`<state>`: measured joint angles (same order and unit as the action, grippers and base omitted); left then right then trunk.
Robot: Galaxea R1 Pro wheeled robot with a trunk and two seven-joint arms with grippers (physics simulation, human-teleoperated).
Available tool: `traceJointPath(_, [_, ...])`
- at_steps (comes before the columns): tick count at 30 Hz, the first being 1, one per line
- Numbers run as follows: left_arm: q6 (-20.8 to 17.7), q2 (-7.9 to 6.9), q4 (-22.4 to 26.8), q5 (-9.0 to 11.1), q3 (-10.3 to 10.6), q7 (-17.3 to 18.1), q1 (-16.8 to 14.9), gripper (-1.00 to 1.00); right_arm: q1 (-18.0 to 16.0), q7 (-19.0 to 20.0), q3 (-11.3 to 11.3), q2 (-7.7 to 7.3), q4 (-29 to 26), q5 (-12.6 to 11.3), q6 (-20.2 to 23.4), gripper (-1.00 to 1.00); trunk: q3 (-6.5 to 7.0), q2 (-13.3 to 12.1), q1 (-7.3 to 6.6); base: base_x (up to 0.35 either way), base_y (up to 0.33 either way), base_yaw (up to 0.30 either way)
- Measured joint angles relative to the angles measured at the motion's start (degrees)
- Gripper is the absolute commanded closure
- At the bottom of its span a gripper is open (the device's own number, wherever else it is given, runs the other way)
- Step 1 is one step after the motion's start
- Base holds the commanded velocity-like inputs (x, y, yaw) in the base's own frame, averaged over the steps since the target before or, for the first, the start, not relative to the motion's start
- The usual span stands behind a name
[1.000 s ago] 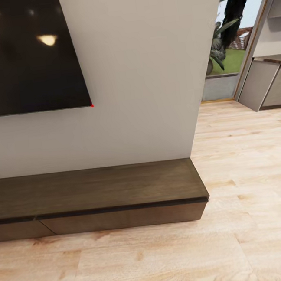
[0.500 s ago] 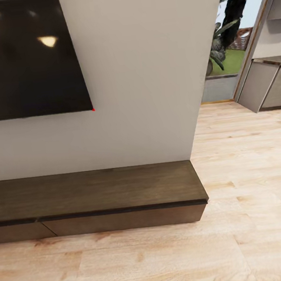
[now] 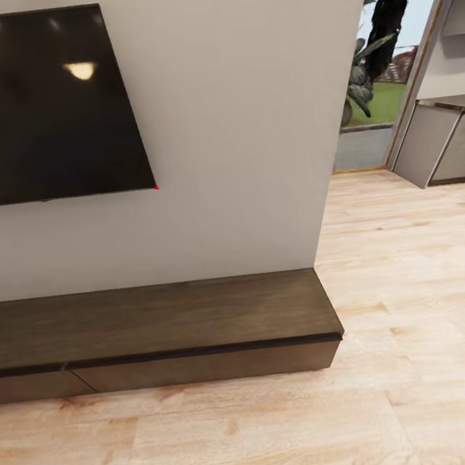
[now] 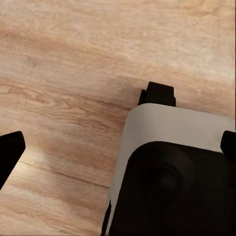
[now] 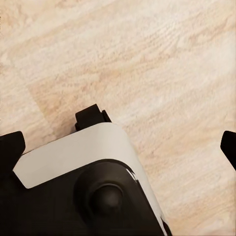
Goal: Place each of the two pumpkins and all three candles from the living room inside a cabinet in the living room (use any cabinet), then make sure every cabinet is closed, and position the cauldron so it is next to a table in the living room.
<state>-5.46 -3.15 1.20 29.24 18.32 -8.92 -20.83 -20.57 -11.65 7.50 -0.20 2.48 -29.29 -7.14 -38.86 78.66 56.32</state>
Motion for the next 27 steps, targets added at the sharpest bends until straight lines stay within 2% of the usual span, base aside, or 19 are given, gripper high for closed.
traceJointPath(3, [0.0, -0.09, -0.3, 0.0, 0.0, 1.8, 0.0, -1.00, 0.0, 0.1, 0.0, -0.02, 0.1, 0.0, 0.1, -1.00, 0.54, -1.2, -0.66, 0.000, 0.000, 0.000])
traceJointPath(7, [-0.1, -0.21, -0.4, 0.1, 0.0, 2.6, 0.0, -1.00, 0.0, 0.2, -0.1, -0.04, 0.2, -0.1, 1.0, -1.00, 1.26, -2.8, -1.54, 0.000, 0.000, 0.000])
traceJointPath(11, [-0.1, -0.12, -0.4, 0.0, 0.1, 2.8, 0.5, -1.00, 0.0, 0.6, -0.1, -0.01, 0.2, -0.1, 4.2, -1.00, 1.97, -4.4, -2.42, 0.000, 0.000, 0.000])
traceJointPath(18, [-0.1, -0.09, -0.4, 0.0, 0.1, 2.9, 0.7, -1.00, 0.0, 8.4, -0.1, -0.08, 0.4, -0.7, 6.5, -1.00, 3.23, -7.2, -3.95, 0.000, 0.000, 0.000])
traceJointPath(27, [-0.1, -0.42, -0.3, 0.3, 0.0, 2.4, 0.8, -1.00, 0.0, 9.1, 0.0, -0.03, 0.2, -0.4, 5.7, -1.00, 3.24, -7.2, -3.96, 0.000, 0.000, 0.000])
